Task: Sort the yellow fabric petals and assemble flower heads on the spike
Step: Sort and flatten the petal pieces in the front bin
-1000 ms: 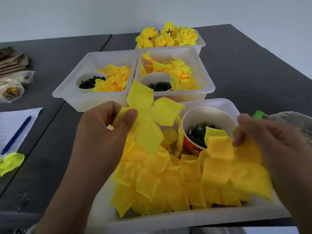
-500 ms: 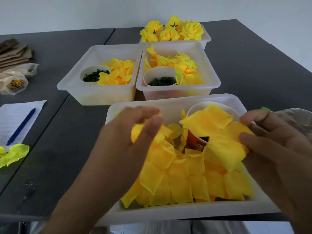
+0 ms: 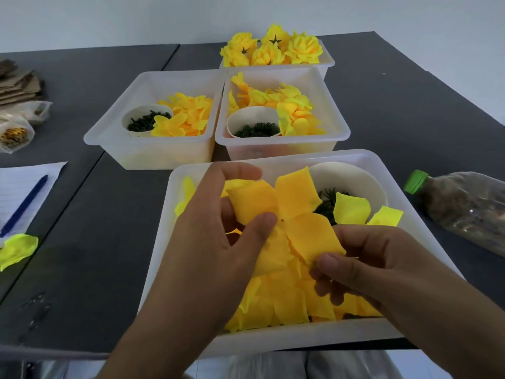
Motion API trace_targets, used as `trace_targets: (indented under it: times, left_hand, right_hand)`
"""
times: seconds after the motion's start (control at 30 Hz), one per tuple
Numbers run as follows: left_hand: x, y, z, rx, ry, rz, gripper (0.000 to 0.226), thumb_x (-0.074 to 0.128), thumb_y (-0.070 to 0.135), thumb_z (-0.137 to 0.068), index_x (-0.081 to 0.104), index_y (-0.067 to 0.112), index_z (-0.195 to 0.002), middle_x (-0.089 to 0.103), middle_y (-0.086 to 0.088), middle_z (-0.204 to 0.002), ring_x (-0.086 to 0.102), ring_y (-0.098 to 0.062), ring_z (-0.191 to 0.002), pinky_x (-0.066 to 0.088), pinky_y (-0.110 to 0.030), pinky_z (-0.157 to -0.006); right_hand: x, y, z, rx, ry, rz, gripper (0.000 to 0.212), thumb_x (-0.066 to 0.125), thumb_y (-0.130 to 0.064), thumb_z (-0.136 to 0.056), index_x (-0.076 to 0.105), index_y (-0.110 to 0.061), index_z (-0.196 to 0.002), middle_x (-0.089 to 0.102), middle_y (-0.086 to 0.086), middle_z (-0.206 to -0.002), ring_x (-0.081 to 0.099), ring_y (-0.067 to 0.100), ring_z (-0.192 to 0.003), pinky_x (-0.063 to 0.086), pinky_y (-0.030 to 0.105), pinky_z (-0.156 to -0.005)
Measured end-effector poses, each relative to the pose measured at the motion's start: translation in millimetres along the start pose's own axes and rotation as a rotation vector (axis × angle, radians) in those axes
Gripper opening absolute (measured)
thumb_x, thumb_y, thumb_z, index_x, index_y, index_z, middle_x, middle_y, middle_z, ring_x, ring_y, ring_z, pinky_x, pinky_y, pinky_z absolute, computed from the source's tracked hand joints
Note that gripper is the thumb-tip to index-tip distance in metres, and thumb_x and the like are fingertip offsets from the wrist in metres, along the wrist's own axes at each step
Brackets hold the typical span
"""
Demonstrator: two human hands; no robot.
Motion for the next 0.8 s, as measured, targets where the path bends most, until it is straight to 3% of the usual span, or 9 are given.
trace_targets:
  times: [0.1, 0.27, 0.37, 0.5, 0.6, 0.67, 0.73, 0.8]
  left_hand:
    - [1, 4, -1, 0.052, -0.007, -0.09, 0.027, 0.064, 0.032, -0.083, 0.055, 0.048, -0.103, 0.067, 0.001, -0.076, 0.067, -0.018, -0.068, 0.059, -0.039, -0.055]
    - [1, 9, -2, 0.114, -0.011, -0.17, 0.019, 0.061, 0.04, -0.087, 0.055, 0.045, -0.105, 0.065, 0.006, -0.08, 0.066, -0.018, -0.069, 0.057, -0.039, -0.051]
    - [2, 12, -1, 0.144, -0.026, -0.228, 0.019, 0.059, 0.042, -0.088, 0.054, 0.045, -0.107, 0.063, 0.008, -0.083, 0.066, -0.018, -0.07, 0.057, -0.039, -0.051]
    - [5, 12, 1, 0.135, -0.078, -0.258, 0.022, 0.06, 0.044, -0.087, 0.053, 0.045, -0.108, 0.064, 0.009, -0.081, 0.064, -0.019, -0.068, 0.056, -0.039, -0.052]
    - [10, 13, 3, 0.111, -0.117, -0.208, 0.027, 0.059, 0.04, -0.081, 0.054, 0.045, -0.108, 0.065, 0.007, -0.081, 0.064, -0.02, -0.068, 0.057, -0.041, -0.053]
    - [11, 14, 2, 0.106, -0.109, -0.167, 0.026, 0.06, 0.037, -0.082, 0.055, 0.044, -0.107, 0.065, 0.005, -0.078, 0.063, -0.02, -0.065, 0.056, -0.039, -0.052]
    - [12, 16, 2, 0.112, -0.094, -0.156, 0.026, 0.06, 0.036, -0.082, 0.054, 0.043, -0.106, 0.065, 0.006, -0.076, 0.063, -0.019, -0.063, 0.055, -0.035, -0.052]
    - [13, 17, 4, 0.12, -0.078, -0.176, 0.027, 0.059, 0.038, -0.083, 0.053, 0.044, -0.108, 0.064, 0.008, -0.078, 0.065, -0.018, -0.067, 0.056, -0.036, -0.054]
  right_hand:
    - [-2, -2, 1, -0.055, 0.041, 0.051, 0.034, 0.069, -0.054, -0.065, 0.074, -0.027, -0.086, 0.066, 0.0, -0.067, 0.061, 0.008, -0.063, 0.05, 0.021, -0.061]
    - [-2, 0, 0, -0.065, 0.082, 0.056, 0.03, 0.064, -0.053, -0.074, 0.073, -0.028, -0.087, 0.065, 0.0, -0.069, 0.06, 0.011, -0.067, 0.051, 0.024, -0.067]
    - [-1, 4, -2, -0.031, 0.069, 0.015, 0.019, 0.064, -0.04, -0.074, 0.073, -0.027, -0.084, 0.06, 0.001, -0.062, 0.056, 0.01, -0.061, 0.048, 0.022, -0.064]
    - [-1, 4, 0, -0.042, 0.013, 0.005, 0.028, 0.07, -0.042, -0.076, 0.07, -0.014, -0.078, 0.05, -0.001, -0.056, 0.045, 0.009, -0.052, 0.041, 0.017, -0.054]
    - [3, -1, 1, -0.093, 0.008, -0.058, 0.02, 0.065, -0.037, -0.079, 0.069, -0.021, -0.067, 0.05, -0.009, -0.053, 0.043, 0.004, -0.048, 0.038, 0.014, -0.049]
    - [2, 1, 2, -0.135, 0.065, -0.029, 0.029, 0.063, -0.041, -0.081, 0.068, -0.016, -0.07, 0.049, 0.002, -0.056, 0.043, 0.014, -0.051, 0.04, 0.024, -0.053]
    - [3, 1, 3, -0.181, 0.137, 0.031, 0.041, 0.059, -0.046, -0.082, 0.066, -0.006, -0.08, 0.056, 0.021, -0.069, 0.047, 0.031, -0.058, 0.045, 0.043, -0.059]
    - [5, 0, 4, -0.218, 0.184, 0.022, 0.045, 0.058, -0.047, -0.083, 0.065, -0.003, -0.083, 0.06, 0.022, -0.074, 0.055, 0.035, -0.065, 0.049, 0.057, -0.066]
Point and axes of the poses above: each hand's wrist, its own z-axis away from the middle knuckle, its own x-axis out of the palm, y = z × x, the point moved 4 cm from there along -z, towards the middle knuckle
